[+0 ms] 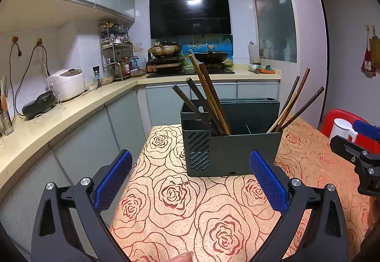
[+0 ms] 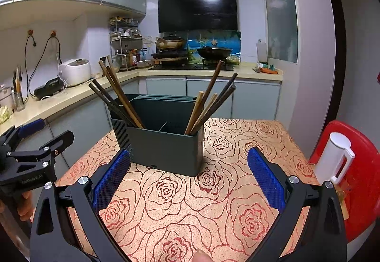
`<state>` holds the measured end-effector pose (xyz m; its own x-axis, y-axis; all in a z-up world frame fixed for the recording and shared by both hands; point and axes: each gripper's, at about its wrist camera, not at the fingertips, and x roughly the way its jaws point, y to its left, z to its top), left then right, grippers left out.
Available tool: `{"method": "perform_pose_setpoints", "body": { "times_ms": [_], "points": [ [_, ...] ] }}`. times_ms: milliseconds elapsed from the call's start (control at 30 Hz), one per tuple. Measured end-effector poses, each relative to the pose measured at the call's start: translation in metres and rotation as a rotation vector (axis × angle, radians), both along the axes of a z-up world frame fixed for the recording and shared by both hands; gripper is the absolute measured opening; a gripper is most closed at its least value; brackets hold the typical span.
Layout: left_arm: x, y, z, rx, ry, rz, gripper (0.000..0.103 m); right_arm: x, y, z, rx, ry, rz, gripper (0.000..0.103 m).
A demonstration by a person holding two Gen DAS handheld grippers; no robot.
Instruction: Organize utensils
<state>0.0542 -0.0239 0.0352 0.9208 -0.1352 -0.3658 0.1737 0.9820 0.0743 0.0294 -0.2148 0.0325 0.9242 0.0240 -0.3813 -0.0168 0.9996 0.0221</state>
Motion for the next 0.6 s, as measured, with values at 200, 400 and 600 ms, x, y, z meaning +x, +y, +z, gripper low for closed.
{"method": "perform_pose_setpoints", "body": {
  "times_ms": [200,400,600],
  "points": [
    [-0.0022,0.0035,0.0034,-0.013,-0.012,0.006,0.096,-0.0048,0.0073,0.0022,-0.004,-0.019,0.015,0.096],
    [-0.0046,-0.0001,0.0034,-0.009,-0.017,0.002,0.096,-0.0076,0.0103,0.0035,-0.009,-0.029,0.017,0.096],
    [-0.0069,-0.0024,0.0013,-0.007,-0.011,-0.004,0.096,-0.0091,0.011,0.0035,-0.003,-0.027,0.013,0.096]
  ]
}}
